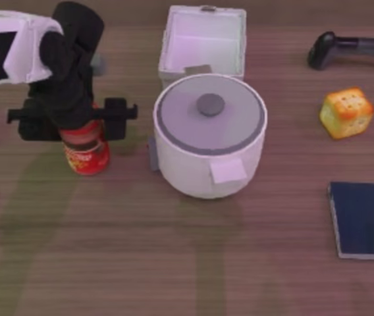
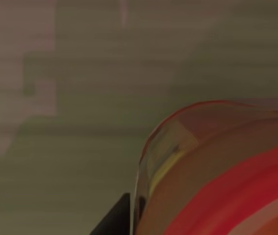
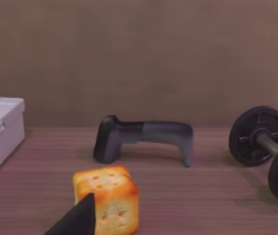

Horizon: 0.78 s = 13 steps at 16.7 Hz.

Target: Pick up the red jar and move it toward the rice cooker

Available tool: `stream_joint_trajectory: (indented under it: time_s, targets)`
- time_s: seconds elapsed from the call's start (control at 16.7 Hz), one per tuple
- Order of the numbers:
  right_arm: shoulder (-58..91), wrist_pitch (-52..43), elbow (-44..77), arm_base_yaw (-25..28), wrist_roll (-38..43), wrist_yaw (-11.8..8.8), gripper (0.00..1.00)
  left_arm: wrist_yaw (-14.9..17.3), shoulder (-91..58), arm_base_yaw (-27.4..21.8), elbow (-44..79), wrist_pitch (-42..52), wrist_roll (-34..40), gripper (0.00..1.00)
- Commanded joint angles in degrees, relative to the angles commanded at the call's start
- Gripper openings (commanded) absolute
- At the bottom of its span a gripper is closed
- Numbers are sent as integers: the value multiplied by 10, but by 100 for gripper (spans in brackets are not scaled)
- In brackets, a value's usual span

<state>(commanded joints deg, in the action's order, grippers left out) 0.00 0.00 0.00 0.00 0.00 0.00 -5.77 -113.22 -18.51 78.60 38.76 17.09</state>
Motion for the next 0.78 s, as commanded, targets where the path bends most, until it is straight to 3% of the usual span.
stream_joint_trajectory:
  time_s: [0.42, 0.78]
  targets:
    - [0, 0, 0, 0, 0, 0, 100, 0, 0, 0, 0, 0, 0, 98]
    - [0, 0, 0, 0, 0, 0, 100, 0, 0, 0, 0, 0, 0, 100]
